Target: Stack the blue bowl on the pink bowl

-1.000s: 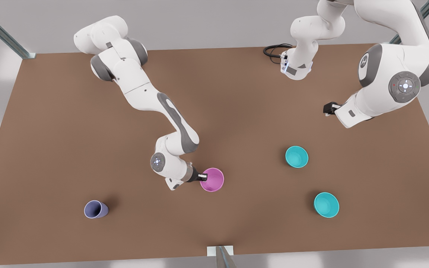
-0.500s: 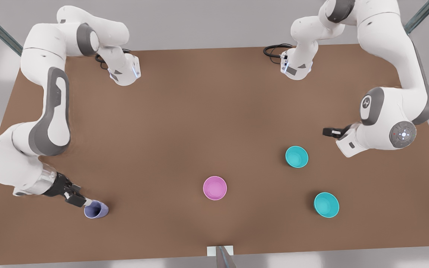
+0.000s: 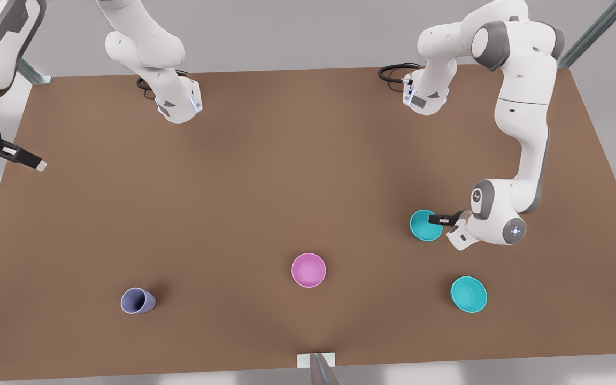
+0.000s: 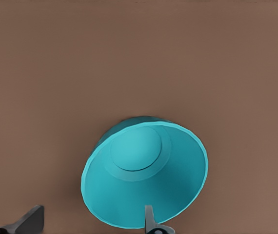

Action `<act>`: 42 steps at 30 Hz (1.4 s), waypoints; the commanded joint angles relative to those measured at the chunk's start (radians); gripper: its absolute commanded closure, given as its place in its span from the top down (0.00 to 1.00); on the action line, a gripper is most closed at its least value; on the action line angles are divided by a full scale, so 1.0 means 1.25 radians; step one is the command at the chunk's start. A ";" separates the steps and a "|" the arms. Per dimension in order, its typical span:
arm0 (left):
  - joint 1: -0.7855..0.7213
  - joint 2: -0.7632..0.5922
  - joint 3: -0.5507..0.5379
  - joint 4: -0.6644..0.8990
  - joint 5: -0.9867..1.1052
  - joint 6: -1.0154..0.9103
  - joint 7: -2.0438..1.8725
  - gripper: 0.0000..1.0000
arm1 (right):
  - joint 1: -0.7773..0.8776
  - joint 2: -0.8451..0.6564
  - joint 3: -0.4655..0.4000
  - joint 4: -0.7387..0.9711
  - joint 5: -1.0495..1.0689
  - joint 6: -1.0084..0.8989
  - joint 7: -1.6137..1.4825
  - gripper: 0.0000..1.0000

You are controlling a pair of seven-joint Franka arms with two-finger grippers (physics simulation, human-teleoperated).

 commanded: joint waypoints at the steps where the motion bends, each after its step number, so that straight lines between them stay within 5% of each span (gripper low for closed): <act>1: 0.000 0.007 0.000 -0.001 -0.003 0.112 0.040 1.00 | 0.034 -0.001 0.002 0.000 -0.004 -0.022 -0.242 1.00; 6: -0.006 0.038 0.000 -0.001 -0.005 0.151 0.040 1.00 | 0.034 0.000 0.002 -0.001 -0.004 -0.022 -0.242 1.00; 8: -0.006 0.038 0.000 -0.009 -0.006 0.150 0.040 0.60 | 0.034 0.007 -0.002 0.000 -0.004 -0.023 -0.242 1.00; 12: -0.005 0.034 0.000 -0.009 -0.008 0.145 0.036 0.23 | 0.048 0.005 -0.007 0.000 -0.004 -0.023 -0.241 1.00; 21: -0.004 -0.027 -0.049 0.024 -0.080 0.058 -0.019 0.21 | 0.052 0.011 -0.012 -0.001 -0.004 -0.022 -0.241 1.00; 25: -0.228 -0.002 -0.055 0.286 -0.015 -0.065 -0.434 0.21 | 0.052 0.015 -0.012 -0.002 -0.002 -0.022 -0.241 1.00; 28: -0.401 0.121 -0.003 0.492 -0.010 -0.065 -0.637 0.21 | 0.052 0.022 -0.012 -0.002 0.002 -0.023 -0.240 1.00; 31: -0.441 0.263 0.018 0.673 -0.011 -0.055 -0.640 0.21 | 0.052 0.022 -0.012 -0.002 0.002 -0.023 -0.240 1.00; 42: -0.503 0.353 0.054 0.696 -0.013 0.133 -0.726 0.21 | 0.054 0.026 -0.022 -0.006 0.003 -0.023 -0.241 1.00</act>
